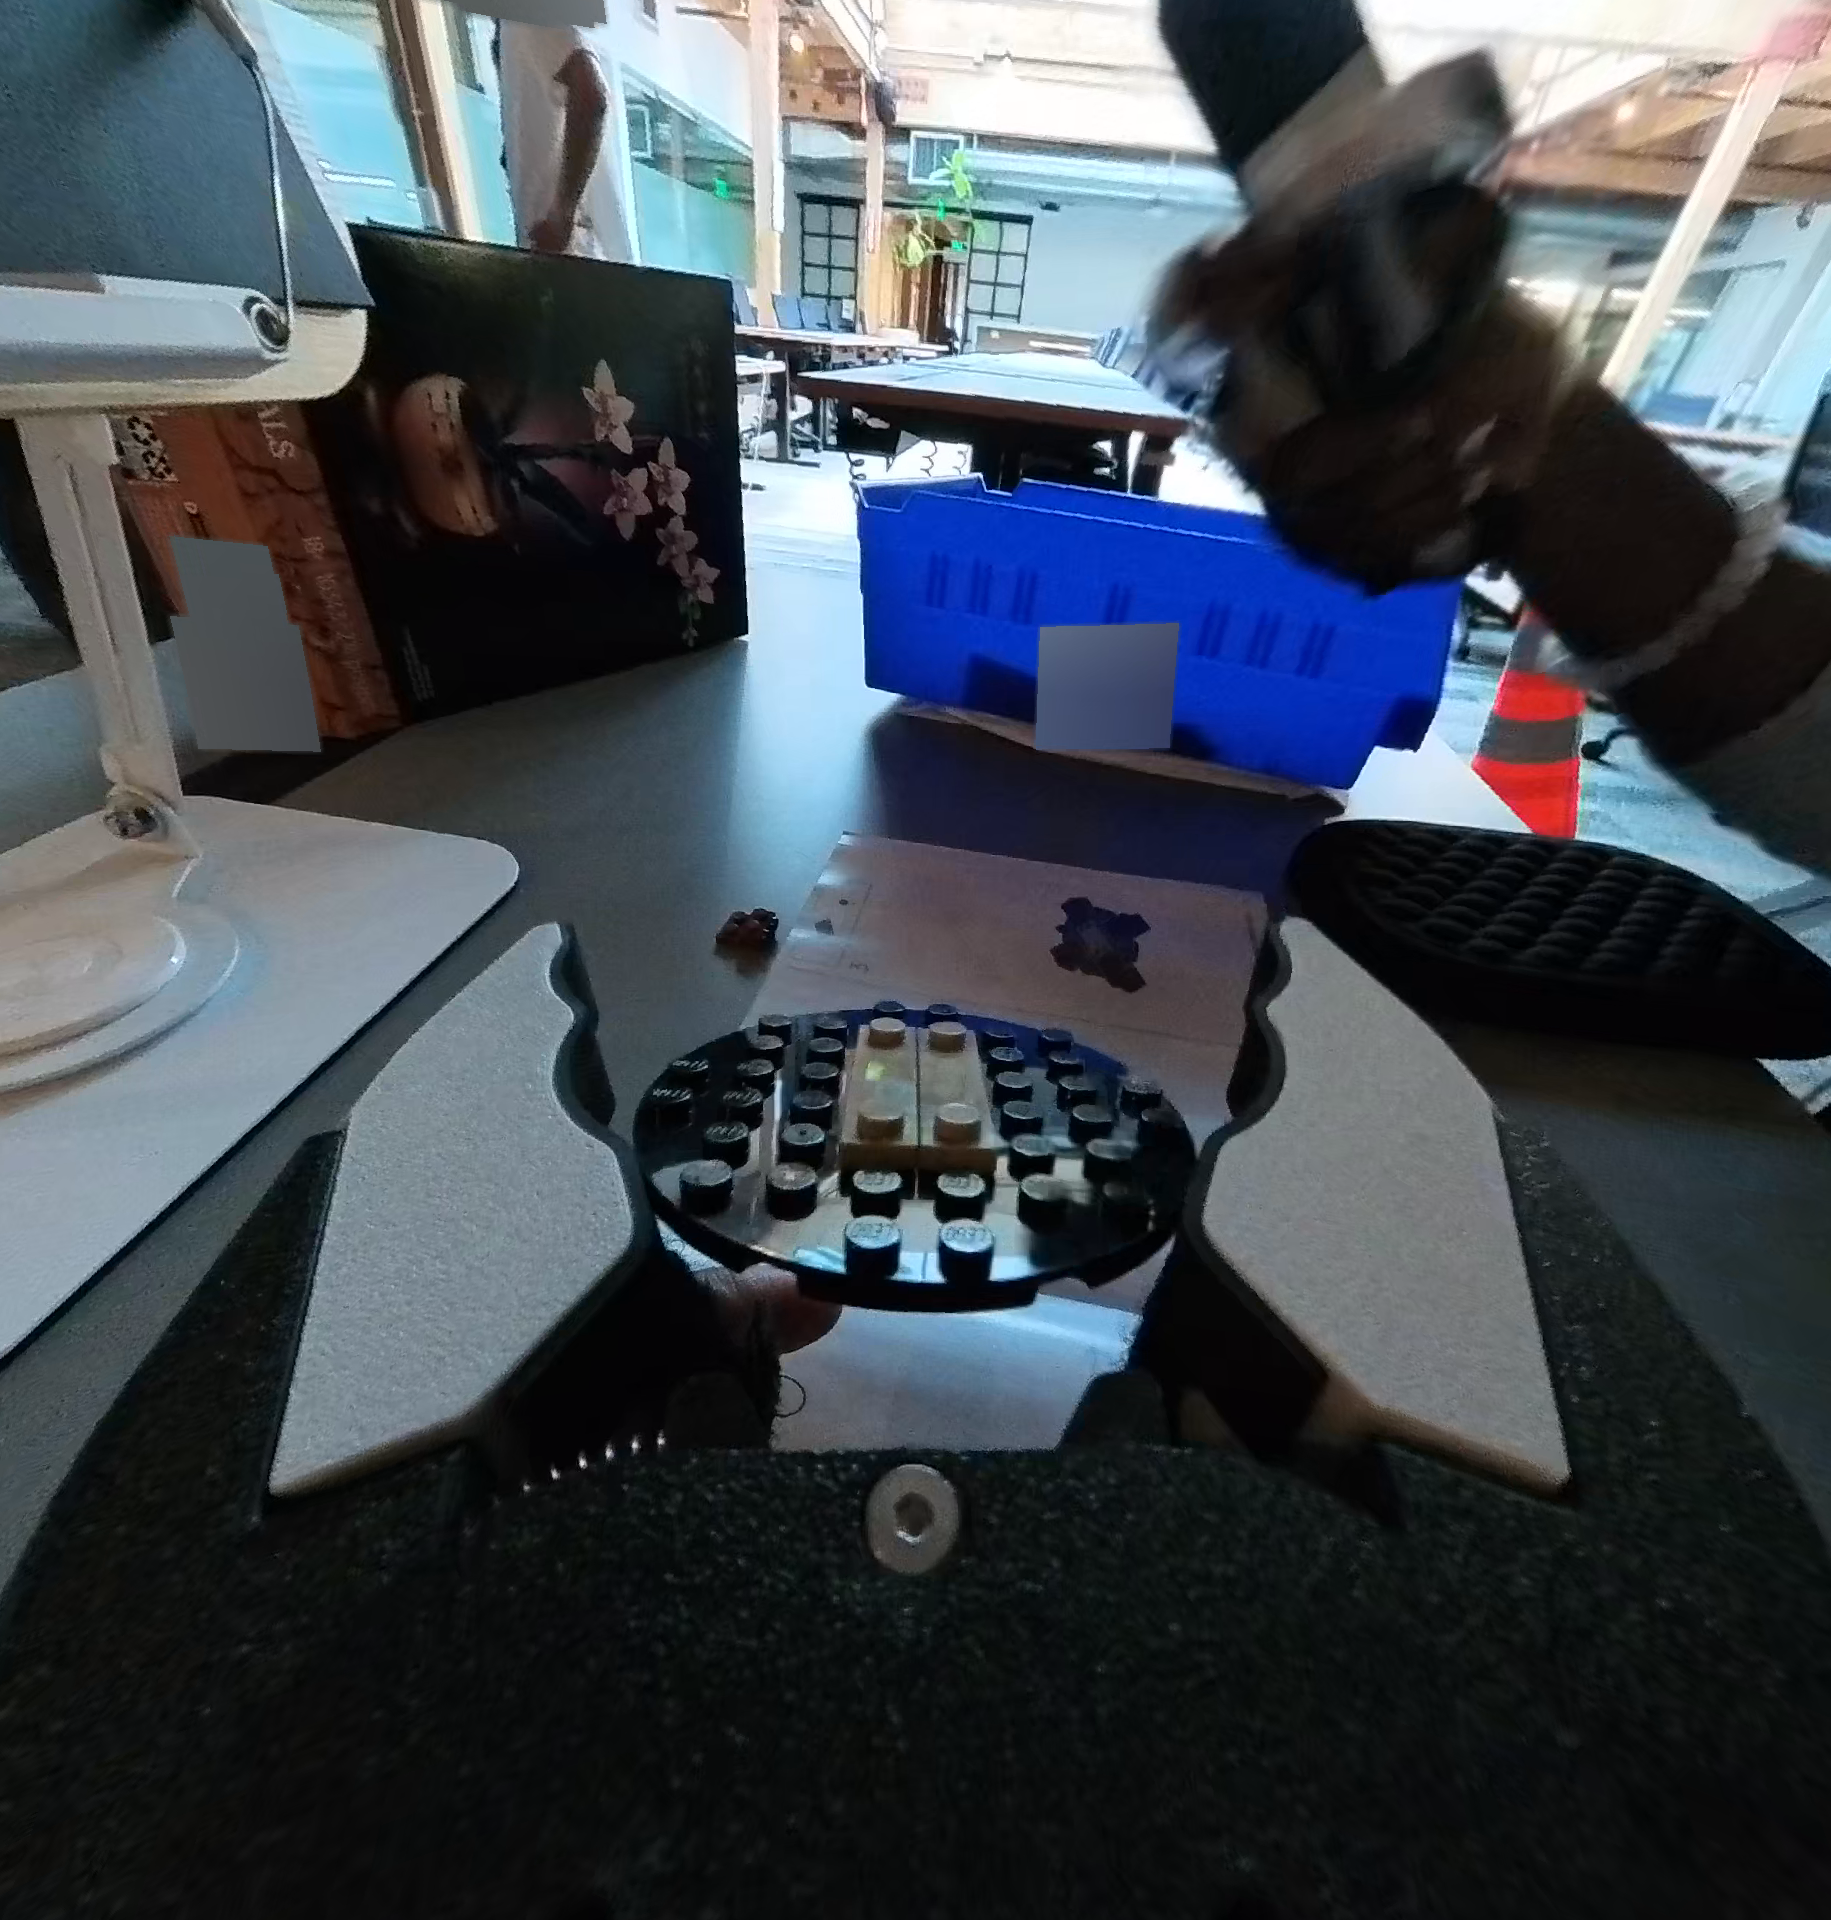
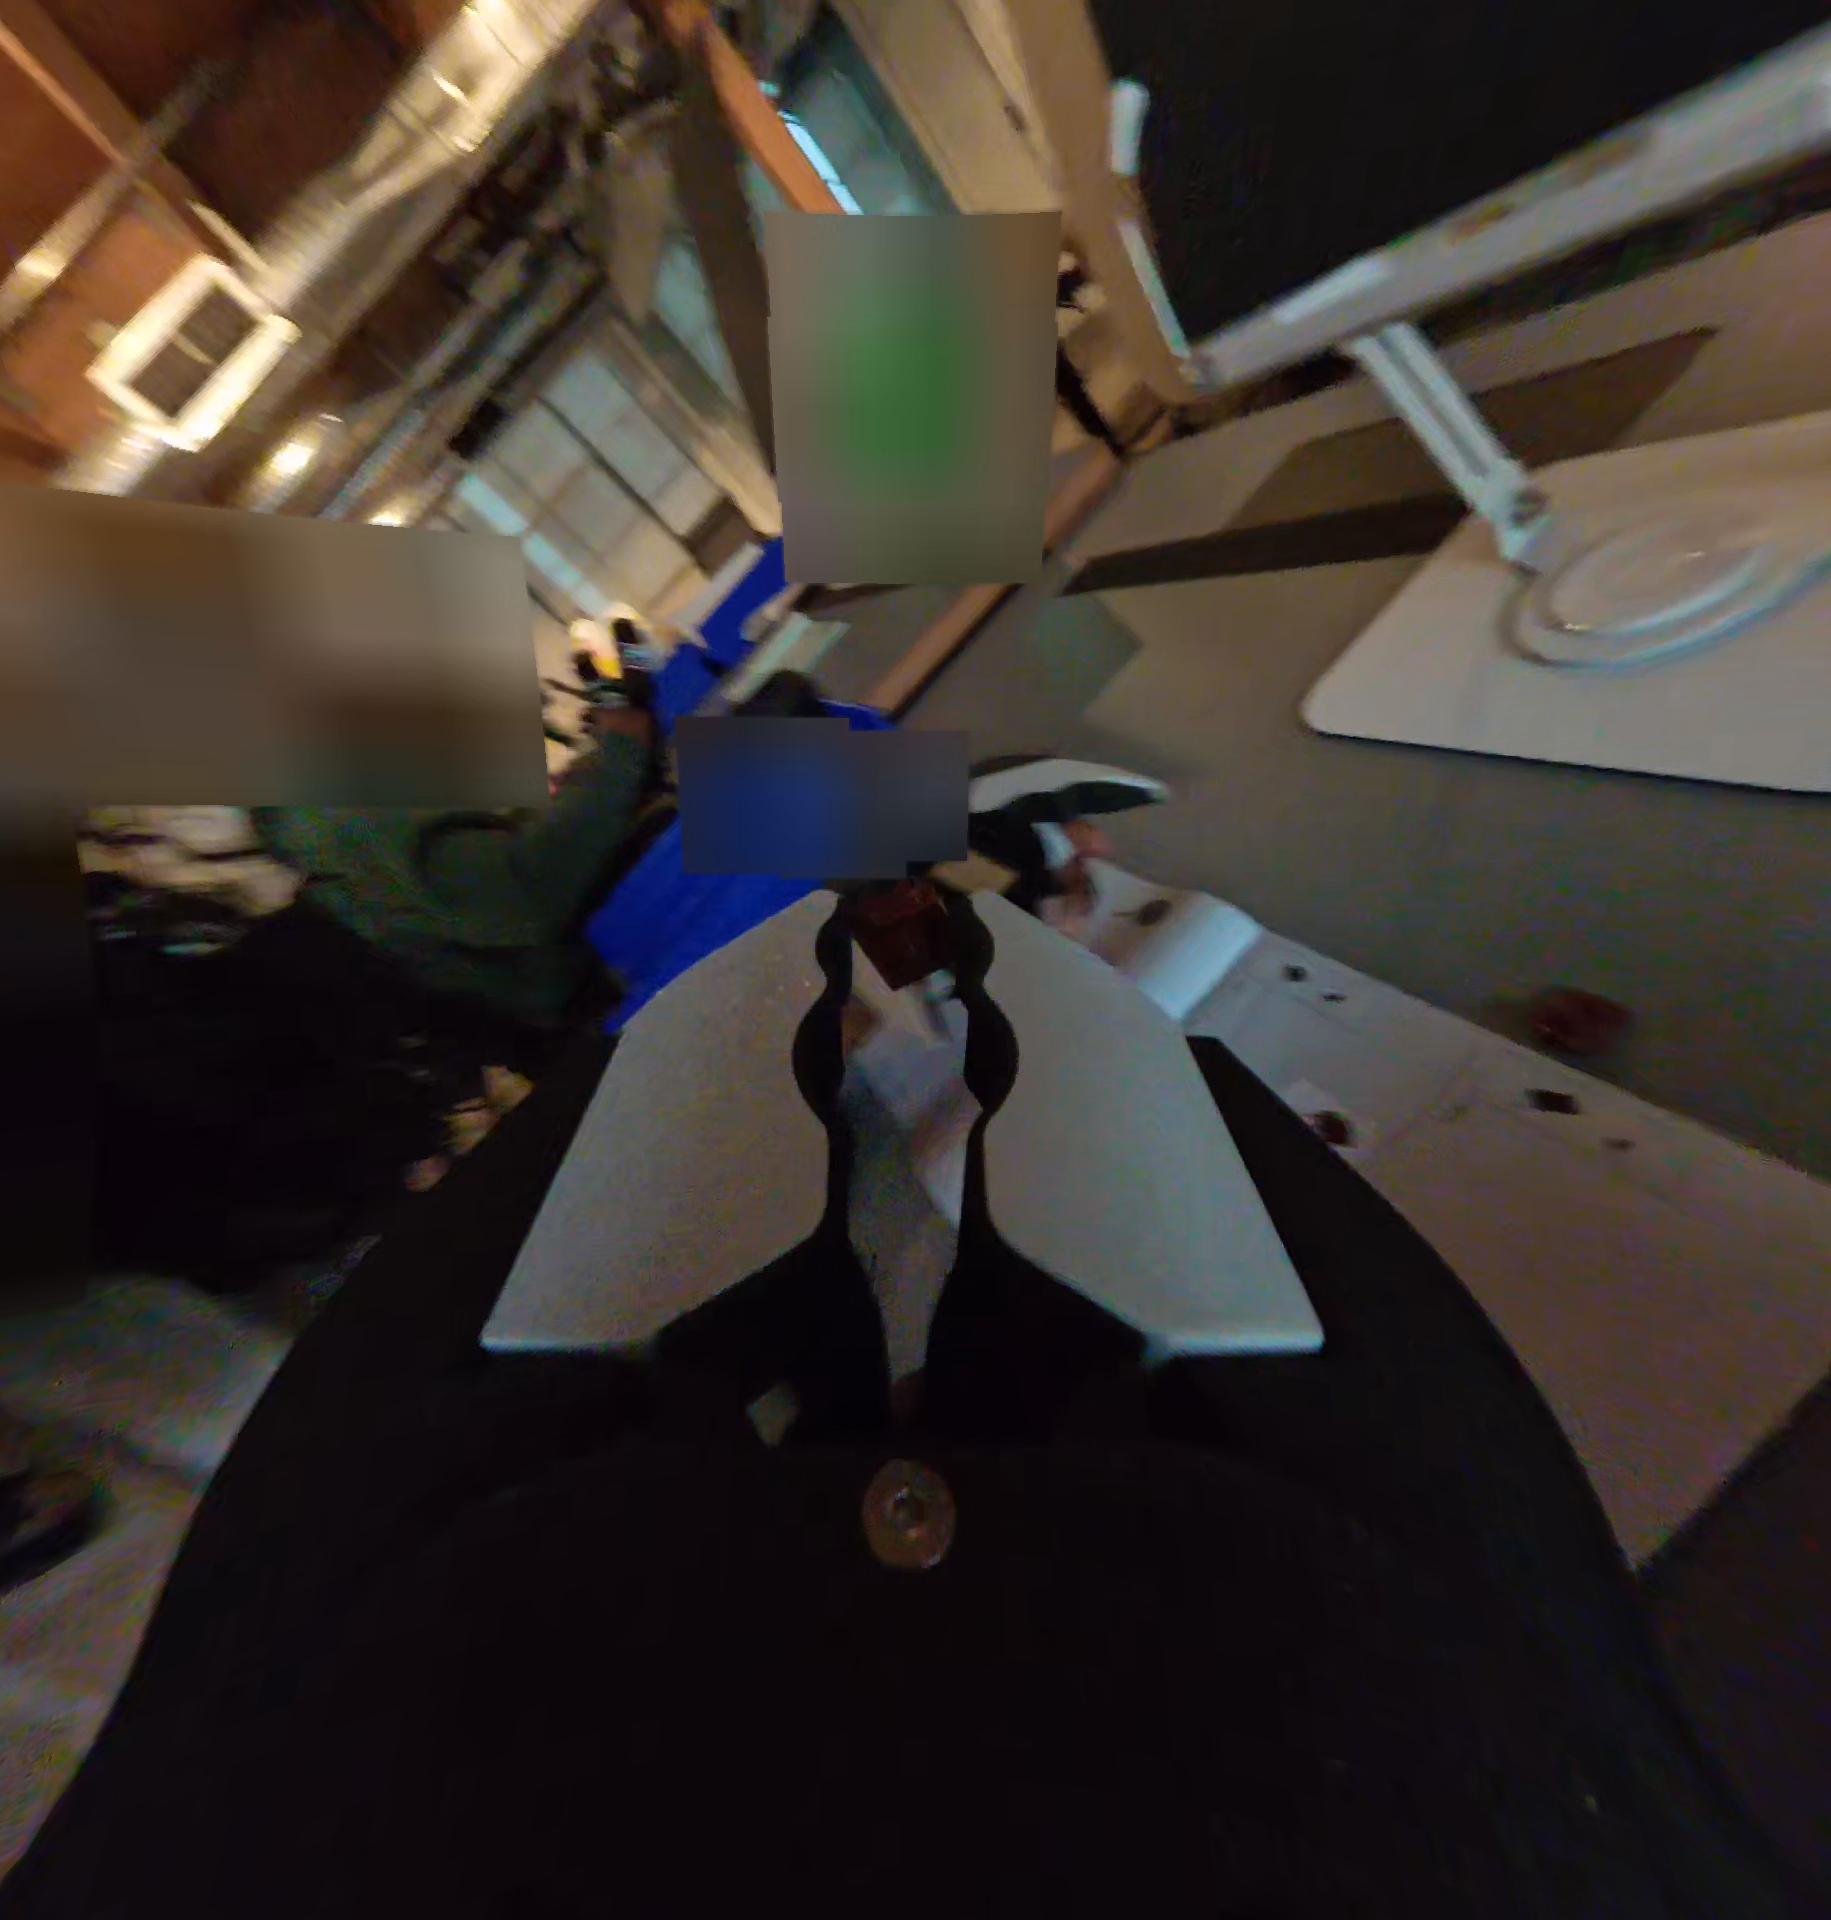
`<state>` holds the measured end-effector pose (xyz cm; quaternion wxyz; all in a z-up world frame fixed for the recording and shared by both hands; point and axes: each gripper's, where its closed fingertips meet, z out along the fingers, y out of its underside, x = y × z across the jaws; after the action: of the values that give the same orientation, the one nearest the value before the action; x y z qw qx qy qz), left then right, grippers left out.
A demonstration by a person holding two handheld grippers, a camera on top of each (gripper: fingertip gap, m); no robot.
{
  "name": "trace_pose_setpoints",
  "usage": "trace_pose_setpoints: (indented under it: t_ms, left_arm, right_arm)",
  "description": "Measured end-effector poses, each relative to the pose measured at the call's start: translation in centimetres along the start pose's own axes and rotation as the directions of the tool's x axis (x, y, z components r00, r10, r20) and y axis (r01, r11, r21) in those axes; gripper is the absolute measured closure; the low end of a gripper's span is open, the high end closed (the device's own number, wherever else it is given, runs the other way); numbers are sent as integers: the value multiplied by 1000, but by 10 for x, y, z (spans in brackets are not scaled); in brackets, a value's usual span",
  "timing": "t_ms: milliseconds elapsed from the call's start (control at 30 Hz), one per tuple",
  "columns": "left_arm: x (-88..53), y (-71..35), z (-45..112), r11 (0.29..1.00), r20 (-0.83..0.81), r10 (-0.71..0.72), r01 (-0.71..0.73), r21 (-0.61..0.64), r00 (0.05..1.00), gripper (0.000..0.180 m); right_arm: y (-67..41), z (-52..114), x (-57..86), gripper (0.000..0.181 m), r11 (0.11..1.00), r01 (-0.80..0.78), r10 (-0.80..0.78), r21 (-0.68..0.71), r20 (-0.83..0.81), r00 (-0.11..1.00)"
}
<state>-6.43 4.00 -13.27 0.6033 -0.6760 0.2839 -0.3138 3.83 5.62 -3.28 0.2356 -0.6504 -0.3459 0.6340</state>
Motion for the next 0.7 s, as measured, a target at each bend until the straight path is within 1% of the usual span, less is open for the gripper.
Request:
trace_pose_setpoints:
  t_ms: [33, 167, 267, 300, 400, 500, 700]
  left_arm:
    - [0, 0, 1, 1000, 0, 3, -3, -4, 1000, 63]
    - [1, 1, 2, 1000, 0, 13, -13, -10, 1000, 63]
    - [2, 1, 1, 1000, -3, 12, -12, -11, 1000, 63]
    - [3, 1, 1, 1000, -4, 11, -11, -11, 1000, 63]
    - [2, 1, 1, 1000, -5, 10, -10, -10, 1000, 63]
    - [2, 2, 2, 1000, -7, 10, -10, -14, 1000, 63]
    - [1, 2, 2, 1000, -7, 8, -8, -14, 1000, 63]
  right_arm:
    - [3, 9, 18, 163, 1000, 13, -14, -13, -58, 998]
    - [25, 31, 101, 163, 990, -13, -24, -142, -259, 966]
    - [34, 38, 146, 163, 978, -120, 64, -169, -304, 950]
    - [33, 40, 154, 163, 979, -123, 68, -164, -305, 950]
    - [36, 39, 180, 163, 978, -60, -25, -202, -396, 918]
    - [44, 43, 189, 163, 973, -41, -58, -227, -413, 909]
    - [53, 39, 203, 163, 949, 74, -223, -308, -483, 847]
